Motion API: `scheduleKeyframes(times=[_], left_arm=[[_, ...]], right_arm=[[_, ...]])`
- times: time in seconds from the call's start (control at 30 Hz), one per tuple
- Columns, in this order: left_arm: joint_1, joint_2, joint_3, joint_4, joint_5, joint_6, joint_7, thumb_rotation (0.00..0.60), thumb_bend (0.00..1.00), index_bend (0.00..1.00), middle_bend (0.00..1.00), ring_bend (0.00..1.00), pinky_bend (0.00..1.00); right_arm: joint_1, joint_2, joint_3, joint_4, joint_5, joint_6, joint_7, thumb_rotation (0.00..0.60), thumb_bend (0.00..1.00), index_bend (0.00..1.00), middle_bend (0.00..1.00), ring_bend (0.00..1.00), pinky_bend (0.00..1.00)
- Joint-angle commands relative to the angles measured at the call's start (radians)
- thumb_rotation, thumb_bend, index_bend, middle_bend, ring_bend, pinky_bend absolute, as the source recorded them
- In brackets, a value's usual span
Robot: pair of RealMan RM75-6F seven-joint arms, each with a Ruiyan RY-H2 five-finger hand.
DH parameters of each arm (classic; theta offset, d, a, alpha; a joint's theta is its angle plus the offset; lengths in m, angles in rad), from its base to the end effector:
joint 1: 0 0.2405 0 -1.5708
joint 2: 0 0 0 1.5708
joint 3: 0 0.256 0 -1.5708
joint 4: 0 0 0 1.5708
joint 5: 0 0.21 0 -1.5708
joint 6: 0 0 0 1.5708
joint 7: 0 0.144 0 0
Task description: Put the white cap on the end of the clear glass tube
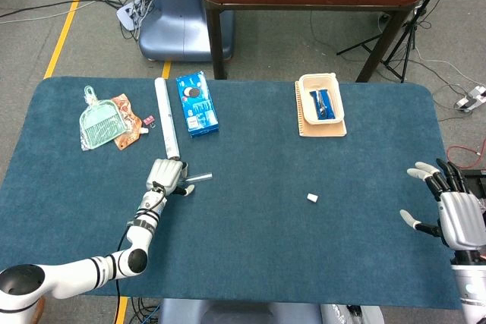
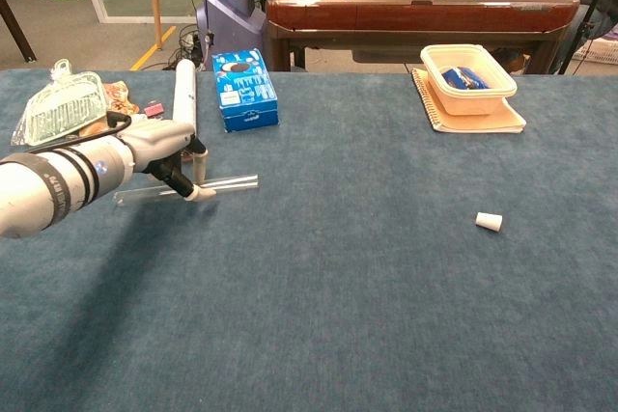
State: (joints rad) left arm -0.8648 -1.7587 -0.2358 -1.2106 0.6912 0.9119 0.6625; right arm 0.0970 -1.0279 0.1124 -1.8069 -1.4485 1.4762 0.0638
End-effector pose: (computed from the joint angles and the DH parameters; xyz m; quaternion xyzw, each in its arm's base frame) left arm -0.1575 0.3828 -0.0626 -0.7218 -0.4070 -0.2556 0.4980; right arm -0.2769 -0.1940 0.1797 0.5444 -0.4272 0.4514 0.5633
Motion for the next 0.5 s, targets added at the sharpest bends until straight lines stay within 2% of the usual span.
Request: scheduleKeyframes(times=[0.03,0.17,0.3,0.5], left_arm=[[-0.001,0.004,0.005,-0.011,0.001,0.005,0.002,0.399,0.22,0.49,1.00,0.97,1.00],[-0.002,0.003,0.010,-0.012,0.003,0.010,0.001,0.405,0.22,0.49,1.00,0.97,1.00],[-0.003,-0.004,0.016,-0.004,0.009,0.012,-0.005,0.506,0.22,0.49,1.00,0.97,1.00],[-0.001,-0.015,0.021,0.011,0.013,0.011,-0.018,0.546,0.22,0.50,1.00,0.97,1.00]], right_arm=[[0.000,0.000,-0.001,0.000,-0.001,0.000,0.000,0.600,0.17,0.28,0.19,0.05,0.06],[-0.001,0.000,-0.002,-0.001,-0.001,-0.001,0.000,0.600,0.17,0.28,0.19,0.05,0.06],[-0.004,0.001,-0.002,0.000,0.000,0.000,0.002,0.600,0.17,0.28,0.19,0.05,0.06],[-0.005,0.002,-0.004,0.001,0.001,-0.001,0.004,0.600,0.17,0.28,0.19,0.05,0.06]])
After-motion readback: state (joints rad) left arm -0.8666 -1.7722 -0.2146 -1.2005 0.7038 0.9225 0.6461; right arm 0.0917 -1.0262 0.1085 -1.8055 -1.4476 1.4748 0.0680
